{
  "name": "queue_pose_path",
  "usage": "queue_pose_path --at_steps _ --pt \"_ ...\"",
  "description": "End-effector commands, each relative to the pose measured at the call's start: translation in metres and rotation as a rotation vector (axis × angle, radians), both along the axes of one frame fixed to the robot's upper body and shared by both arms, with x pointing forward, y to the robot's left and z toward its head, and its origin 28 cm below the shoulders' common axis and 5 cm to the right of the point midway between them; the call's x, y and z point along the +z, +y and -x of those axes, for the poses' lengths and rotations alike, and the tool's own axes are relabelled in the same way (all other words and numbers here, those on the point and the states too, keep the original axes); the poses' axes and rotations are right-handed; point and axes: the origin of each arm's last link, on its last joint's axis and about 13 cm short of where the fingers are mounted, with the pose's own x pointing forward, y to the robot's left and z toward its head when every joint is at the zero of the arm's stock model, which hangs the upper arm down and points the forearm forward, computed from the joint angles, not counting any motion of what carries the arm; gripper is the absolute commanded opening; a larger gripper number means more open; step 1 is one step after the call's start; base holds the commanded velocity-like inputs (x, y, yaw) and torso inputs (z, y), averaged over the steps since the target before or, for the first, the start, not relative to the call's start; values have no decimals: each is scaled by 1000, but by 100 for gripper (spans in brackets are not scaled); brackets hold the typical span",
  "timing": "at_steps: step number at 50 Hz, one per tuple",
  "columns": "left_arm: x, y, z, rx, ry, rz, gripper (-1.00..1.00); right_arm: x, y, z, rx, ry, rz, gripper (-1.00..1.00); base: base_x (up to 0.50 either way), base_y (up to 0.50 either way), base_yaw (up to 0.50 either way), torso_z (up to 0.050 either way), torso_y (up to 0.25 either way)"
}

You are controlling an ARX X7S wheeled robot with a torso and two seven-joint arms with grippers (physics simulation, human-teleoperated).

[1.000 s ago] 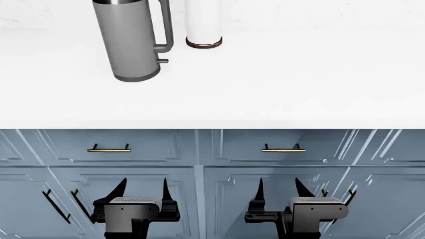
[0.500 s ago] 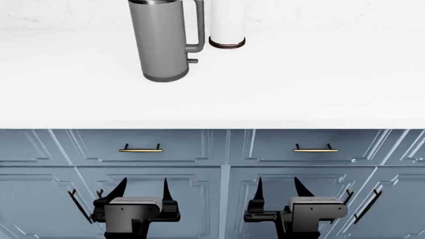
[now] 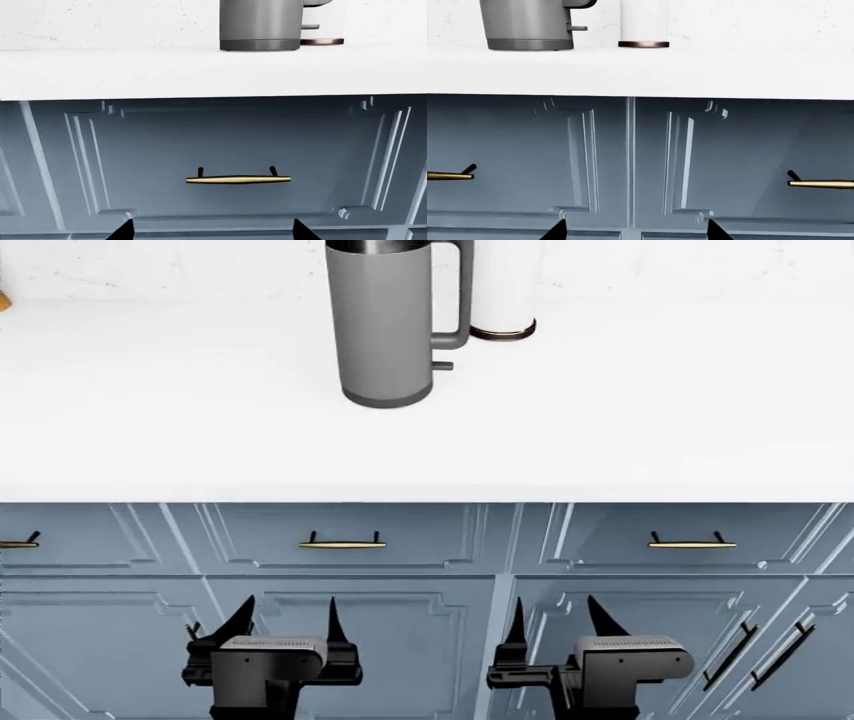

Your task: Press down the lever to turn on the electric kettle.

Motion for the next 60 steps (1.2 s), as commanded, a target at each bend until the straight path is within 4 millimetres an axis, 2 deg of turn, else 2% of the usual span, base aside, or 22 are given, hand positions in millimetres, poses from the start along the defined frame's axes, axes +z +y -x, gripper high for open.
queue_pose_path --at_steps 1,38,40,43,44,46,55,60 --pt "0 -1 0 -9 -13 -9 100 0 0 0 3 -4 6 100 0 0 0 50 0" --pt "1 0 1 7 -38 -20 100 0 -1 -1 5 2 -18 100 0 0 0 47 0" --pt "6 1 2 23 -71 4 100 4 -4 -2 -8 -24 -42 100 0 0 0 0 0" --pt "19 2 2 28 -129 31 100 23 -9 -2 -7 -53 -101 100 0 0 0 0 0" --pt "37 3 1 23 -170 44 100 36 -10 -3 -1 -72 -110 100 0 0 0 0 0" --pt "56 4 0 19 -212 55 100 49 -12 -5 5 -92 -119 100 0 0 0 0 0" --pt "71 5 -2 16 -239 51 100 56 -14 -7 8 -94 -131 100 0 0 0 0 0" --pt "89 7 -2 10 -256 20 100 67 -17 -6 6 -105 -124 100 0 0 0 0 0"
